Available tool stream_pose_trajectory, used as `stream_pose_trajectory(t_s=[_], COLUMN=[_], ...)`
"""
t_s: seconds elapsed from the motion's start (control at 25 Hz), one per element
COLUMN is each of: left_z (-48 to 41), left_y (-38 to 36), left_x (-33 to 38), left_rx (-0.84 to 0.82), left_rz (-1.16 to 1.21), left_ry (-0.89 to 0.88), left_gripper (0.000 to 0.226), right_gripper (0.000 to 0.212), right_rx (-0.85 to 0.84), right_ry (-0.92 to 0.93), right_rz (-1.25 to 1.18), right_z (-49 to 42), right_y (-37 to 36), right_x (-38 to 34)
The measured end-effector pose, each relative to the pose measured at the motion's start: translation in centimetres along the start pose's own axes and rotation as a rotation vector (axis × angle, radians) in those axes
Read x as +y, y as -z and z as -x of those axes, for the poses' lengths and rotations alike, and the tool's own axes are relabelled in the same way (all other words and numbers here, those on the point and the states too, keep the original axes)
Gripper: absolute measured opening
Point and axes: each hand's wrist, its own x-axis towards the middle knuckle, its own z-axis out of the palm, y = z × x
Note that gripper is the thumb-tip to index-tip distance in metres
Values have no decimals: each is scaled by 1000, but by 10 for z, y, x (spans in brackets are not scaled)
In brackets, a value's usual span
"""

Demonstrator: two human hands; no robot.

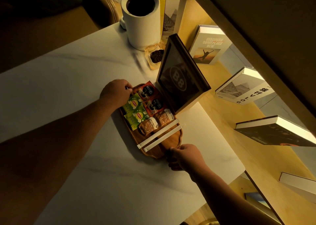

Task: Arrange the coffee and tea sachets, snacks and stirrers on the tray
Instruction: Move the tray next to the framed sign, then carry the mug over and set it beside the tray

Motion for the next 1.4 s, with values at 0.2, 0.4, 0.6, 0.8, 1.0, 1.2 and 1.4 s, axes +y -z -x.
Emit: stream_pose_trajectory(t_s=[0.2,0.4,0.6,0.8,1.0,1.2,1.4], left_z=[10,46,129,229,321,375,383], left_y=[-5,-6,-7,-20,-27,-27,-33], left_x=[-7,-39,-95,-171,-261,-328,-346], left_rx=[35,104,151,183,132,139,179], left_rz=[43,83,-32,-75,-106,-105,-79], left_ry=[36,64,-12,25,262,483,440], left_gripper=[22,31,36,56,72,83,84], right_gripper=[32,37,41,26,16,32,39], right_rx=[17,117,162,-18,-299,-478,-508], right_ry=[18,124,369,579,653,550,351], right_rz=[78,255,431,513,550,434,185], right_z=[7,18,36,58,91,109,102], right_y=[-3,-12,-57,-162,-305,-433,-519], right_x=[0,-1,-20,-58,-90,-104,-113])
